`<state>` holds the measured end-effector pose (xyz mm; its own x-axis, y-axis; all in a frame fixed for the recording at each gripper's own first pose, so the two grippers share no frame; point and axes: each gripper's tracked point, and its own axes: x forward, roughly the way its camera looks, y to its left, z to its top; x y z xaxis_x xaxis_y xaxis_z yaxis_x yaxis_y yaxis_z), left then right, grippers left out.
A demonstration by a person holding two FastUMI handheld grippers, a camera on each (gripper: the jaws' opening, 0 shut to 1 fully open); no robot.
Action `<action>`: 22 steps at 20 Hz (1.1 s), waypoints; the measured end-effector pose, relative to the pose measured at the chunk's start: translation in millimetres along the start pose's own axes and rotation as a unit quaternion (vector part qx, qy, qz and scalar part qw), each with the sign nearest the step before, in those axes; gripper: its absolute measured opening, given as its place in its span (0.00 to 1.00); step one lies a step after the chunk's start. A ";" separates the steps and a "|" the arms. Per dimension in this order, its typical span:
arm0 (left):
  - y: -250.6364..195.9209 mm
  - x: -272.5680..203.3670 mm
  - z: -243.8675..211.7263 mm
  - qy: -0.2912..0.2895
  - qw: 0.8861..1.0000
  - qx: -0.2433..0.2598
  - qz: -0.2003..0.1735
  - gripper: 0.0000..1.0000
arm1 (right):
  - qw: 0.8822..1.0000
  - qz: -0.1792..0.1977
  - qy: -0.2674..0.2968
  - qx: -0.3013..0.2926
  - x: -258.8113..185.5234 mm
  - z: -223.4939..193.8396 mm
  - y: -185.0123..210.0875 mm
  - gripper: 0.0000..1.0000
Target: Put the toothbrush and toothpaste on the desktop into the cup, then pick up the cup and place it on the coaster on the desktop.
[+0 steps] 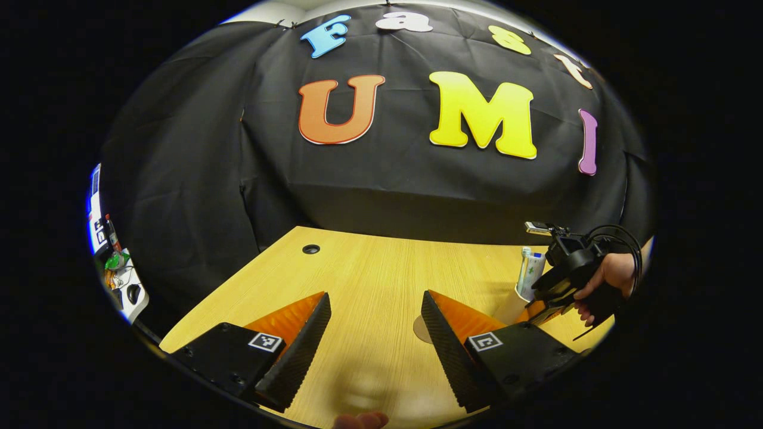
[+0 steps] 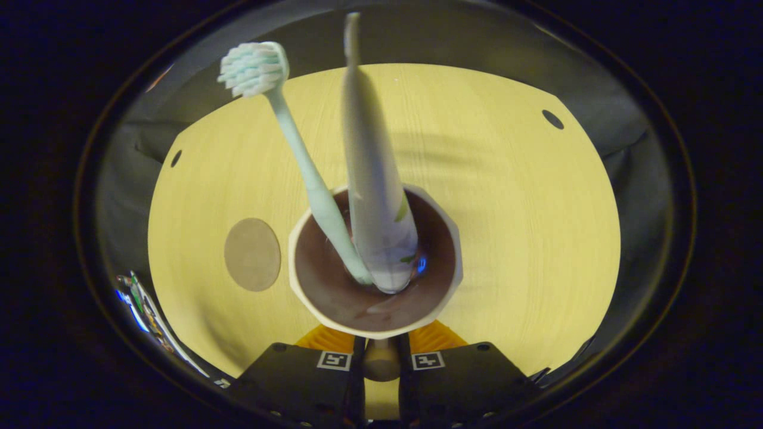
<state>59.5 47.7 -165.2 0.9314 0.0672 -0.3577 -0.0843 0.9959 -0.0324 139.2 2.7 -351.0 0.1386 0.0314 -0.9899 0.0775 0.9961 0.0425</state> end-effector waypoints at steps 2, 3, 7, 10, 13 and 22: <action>5.7 -6.6 -4.9 0.002 1.000 -0.002 0.003 0.97 | 1.000 0.004 -0.007 -0.010 -5.4 -1.5 12.1 0.22; 9.8 -8.2 -7.1 0.003 1.000 -0.003 0.004 0.97 | 1.000 0.005 -0.011 -0.018 -12.1 -2.7 19.9 0.22; 26.1 -18.3 -9.5 0.005 1.000 -0.012 0.015 0.97 | 0.998 0.021 -0.023 -0.046 -37.5 -4.2 35.5 0.22; 40.7 -24.7 -11.9 0.008 0.999 -0.020 0.028 0.97 | 0.997 0.027 -0.030 -0.073 -57.7 -7.9 43.2 0.22; 57.2 -32.0 -14.0 0.009 0.999 -0.026 0.044 0.97 | 0.995 0.027 -0.030 -0.093 -59.9 -9.9 55.0 0.22; 91.4 -41.5 -24.4 0.023 0.996 -0.038 0.078 0.97 | 0.993 0.002 -0.018 -0.118 -37.9 -10.6 77.7 0.22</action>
<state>4.5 134.4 -176.1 0.8882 0.2156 -0.4057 -0.2542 0.9662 -0.0429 129.6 79.8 -311.7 0.1739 0.0376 -0.9840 -0.1555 0.9878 0.0103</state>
